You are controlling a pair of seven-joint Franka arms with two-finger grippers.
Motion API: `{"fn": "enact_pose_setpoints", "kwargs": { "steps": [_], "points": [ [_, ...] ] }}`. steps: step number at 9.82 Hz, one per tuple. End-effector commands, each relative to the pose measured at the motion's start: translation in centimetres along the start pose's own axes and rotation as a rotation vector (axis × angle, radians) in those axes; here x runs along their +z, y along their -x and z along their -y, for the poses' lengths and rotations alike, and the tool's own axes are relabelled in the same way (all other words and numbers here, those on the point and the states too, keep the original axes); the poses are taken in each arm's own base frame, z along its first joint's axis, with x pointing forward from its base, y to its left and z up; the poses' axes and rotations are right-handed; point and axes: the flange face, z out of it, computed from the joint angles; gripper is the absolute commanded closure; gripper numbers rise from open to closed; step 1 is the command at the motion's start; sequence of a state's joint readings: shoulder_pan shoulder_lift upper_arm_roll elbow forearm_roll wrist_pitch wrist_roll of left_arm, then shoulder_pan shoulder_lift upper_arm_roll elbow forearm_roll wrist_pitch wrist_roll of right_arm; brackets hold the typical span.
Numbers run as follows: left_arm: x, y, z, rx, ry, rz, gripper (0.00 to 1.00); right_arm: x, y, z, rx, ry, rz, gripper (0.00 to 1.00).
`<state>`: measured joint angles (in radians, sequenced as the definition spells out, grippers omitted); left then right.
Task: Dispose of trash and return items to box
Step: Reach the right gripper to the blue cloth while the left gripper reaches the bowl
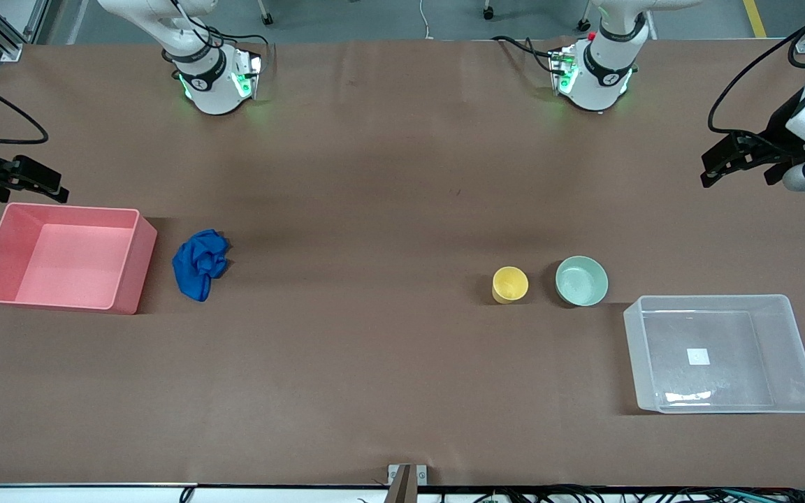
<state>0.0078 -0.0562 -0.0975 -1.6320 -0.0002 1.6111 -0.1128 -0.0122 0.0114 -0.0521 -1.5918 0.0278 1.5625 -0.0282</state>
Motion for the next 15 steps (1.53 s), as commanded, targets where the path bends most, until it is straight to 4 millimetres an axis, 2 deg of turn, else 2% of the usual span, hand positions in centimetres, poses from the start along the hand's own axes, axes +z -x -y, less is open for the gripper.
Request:
{"fn": "enact_pose_setpoints", "kwargs": {
  "steps": [1,2,3,4,5,6,8,10,12,14,15],
  "points": [
    [0.9,-0.5,-0.2,0.002,-0.002,0.021,0.0,0.0,0.1,-0.2,-0.001,0.0,0.001,0.0],
    [0.1,-1.0,0.1,-0.001,0.001,0.003,0.0,0.0,0.1,-0.3,0.001,0.0,0.001,0.0],
    [0.6,-2.1,0.5,-0.005,0.003,0.012,0.0,0.0,0.1,-0.2,-0.002,-0.002,0.001,0.0],
    [1.4,-2.8,1.0,-0.008,0.004,0.028,0.0,0.0,0.1,-0.2,-0.001,0.0,0.001,0.0],
    [2.8,-3.6,2.5,-0.034,0.004,0.052,0.0,0.0,0.1,-0.3,0.001,0.0,0.001,0.0],
    [4.2,-3.9,2.4,-0.035,0.005,0.077,0.0,0.0,0.1,-0.3,0.001,0.0,0.001,0.0],
    [8.5,-4.8,2.4,-0.069,-0.001,0.141,0.0,0.0,0.1,-0.3,0.001,0.0,0.001,0.0],
    [13.2,-4.5,1.6,-0.179,-0.006,0.135,0.0,0.0,0.1,-0.4,0.001,0.0,-0.001,0.0],
    [18.5,-3.8,-0.8,-0.304,-0.008,0.101,0.0,1.3,0.2,-1.0,0.012,-0.003,0.023,0.0],
    [24.2,-2.9,-1.2,-0.338,0.015,0.026,0.0,1.6,-0.1,-0.9,0.011,-0.003,0.013,0.0],
    [27.5,-2.5,-1.1,-0.339,0.028,-0.004,0.0,3.2,-0.3,-1.1,0.015,-0.003,0.019,0.0]
  ]
}}
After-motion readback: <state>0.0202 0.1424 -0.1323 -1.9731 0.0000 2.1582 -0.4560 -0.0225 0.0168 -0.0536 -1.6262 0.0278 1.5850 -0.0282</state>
